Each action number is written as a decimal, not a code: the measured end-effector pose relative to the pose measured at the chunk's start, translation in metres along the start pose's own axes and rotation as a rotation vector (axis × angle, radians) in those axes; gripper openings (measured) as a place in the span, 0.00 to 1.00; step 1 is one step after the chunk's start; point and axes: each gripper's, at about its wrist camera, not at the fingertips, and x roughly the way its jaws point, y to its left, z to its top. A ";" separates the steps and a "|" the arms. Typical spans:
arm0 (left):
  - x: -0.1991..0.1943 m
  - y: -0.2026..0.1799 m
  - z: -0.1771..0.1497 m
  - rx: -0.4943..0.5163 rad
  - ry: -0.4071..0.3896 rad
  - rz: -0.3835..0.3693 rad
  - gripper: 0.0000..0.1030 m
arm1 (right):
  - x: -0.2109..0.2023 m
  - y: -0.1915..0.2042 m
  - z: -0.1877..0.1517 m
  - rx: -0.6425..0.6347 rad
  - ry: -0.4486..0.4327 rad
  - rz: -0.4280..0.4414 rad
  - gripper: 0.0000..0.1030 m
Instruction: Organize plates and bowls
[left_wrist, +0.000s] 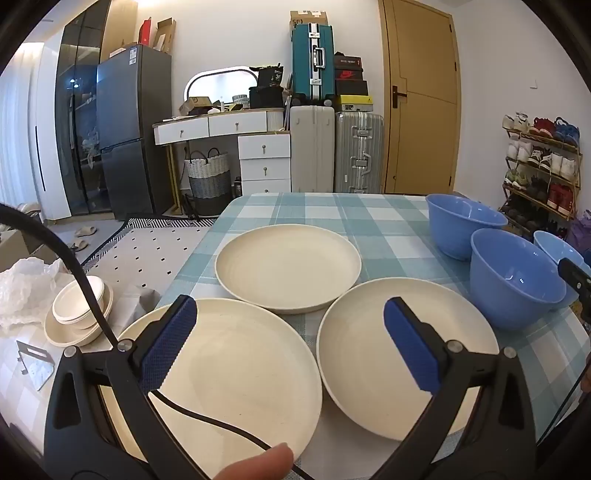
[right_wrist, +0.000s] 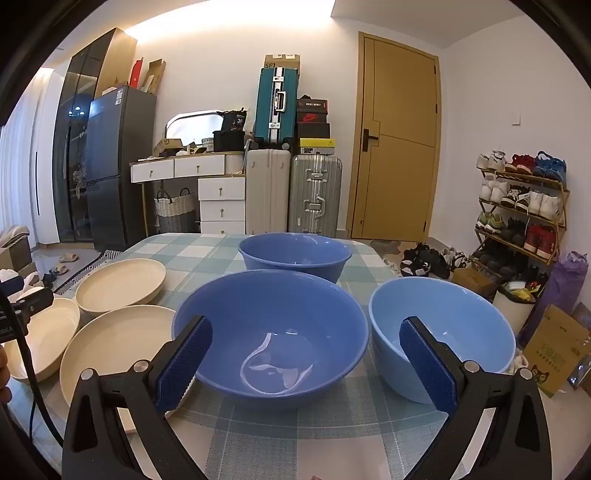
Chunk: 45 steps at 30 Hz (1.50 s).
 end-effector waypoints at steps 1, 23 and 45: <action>-0.001 0.000 0.000 0.001 -0.001 0.001 0.98 | 0.000 0.000 0.000 0.002 -0.003 -0.001 1.00; 0.001 0.001 0.000 -0.018 0.021 -0.009 0.98 | 0.004 -0.007 -0.003 0.051 0.010 0.044 1.00; 0.001 0.003 0.001 -0.018 0.024 -0.009 0.98 | 0.003 0.001 -0.002 -0.008 0.018 0.049 1.00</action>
